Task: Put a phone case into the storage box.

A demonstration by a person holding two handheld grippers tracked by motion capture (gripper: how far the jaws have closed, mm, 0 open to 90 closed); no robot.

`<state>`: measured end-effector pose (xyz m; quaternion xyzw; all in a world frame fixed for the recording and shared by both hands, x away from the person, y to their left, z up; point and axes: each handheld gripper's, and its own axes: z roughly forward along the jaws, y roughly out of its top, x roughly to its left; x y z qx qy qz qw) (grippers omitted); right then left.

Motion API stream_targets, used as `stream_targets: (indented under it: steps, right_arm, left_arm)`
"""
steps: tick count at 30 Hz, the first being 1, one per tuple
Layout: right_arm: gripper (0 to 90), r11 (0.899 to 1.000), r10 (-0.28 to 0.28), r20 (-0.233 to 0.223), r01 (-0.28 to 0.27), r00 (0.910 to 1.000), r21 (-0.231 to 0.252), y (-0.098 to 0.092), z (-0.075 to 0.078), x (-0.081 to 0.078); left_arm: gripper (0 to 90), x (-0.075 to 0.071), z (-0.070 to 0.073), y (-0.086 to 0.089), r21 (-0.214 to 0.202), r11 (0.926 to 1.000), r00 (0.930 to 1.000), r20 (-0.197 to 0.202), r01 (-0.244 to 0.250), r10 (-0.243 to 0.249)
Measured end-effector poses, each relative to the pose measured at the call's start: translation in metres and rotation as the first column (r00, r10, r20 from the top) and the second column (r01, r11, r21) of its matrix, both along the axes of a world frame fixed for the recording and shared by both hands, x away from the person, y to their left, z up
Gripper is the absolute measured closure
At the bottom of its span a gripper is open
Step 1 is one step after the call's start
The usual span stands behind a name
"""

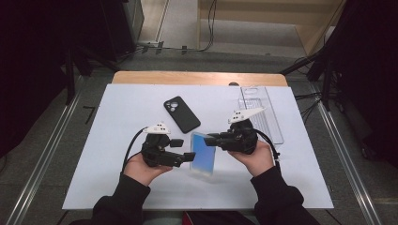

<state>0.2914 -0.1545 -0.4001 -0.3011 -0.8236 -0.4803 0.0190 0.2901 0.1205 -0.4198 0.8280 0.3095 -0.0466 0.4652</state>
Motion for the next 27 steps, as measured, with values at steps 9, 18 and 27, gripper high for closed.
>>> stream_targets:
  steps: [9, 18, 27]
  right_arm:
    - [77.1, 0.993, 0.109, 0.009, -0.109, 0.9940, 0.039, 0.0034, 0.0004, -0.0023]
    - [77.1, 0.980, 0.190, 0.011, -0.190, 0.9818, 0.060, 0.0065, -0.0005, -0.0037]
    - [77.1, 0.963, 0.253, 0.014, -0.253, 0.9675, 0.092, 0.0084, 0.0000, -0.0054]
  left_arm:
    - [25.9, 0.0015, 0.0031, -0.0013, -0.008, 0.9967, 0.9966, 0.014, 0.081, -0.081]
    - [30.1, 0.0041, 0.0013, -0.0015, -0.015, 0.9901, 0.9902, 0.004, 0.140, -0.140]
    - [55.8, 0.0016, 0.0015, -0.0040, -0.040, 0.9676, 0.9683, -0.004, 0.249, -0.250]
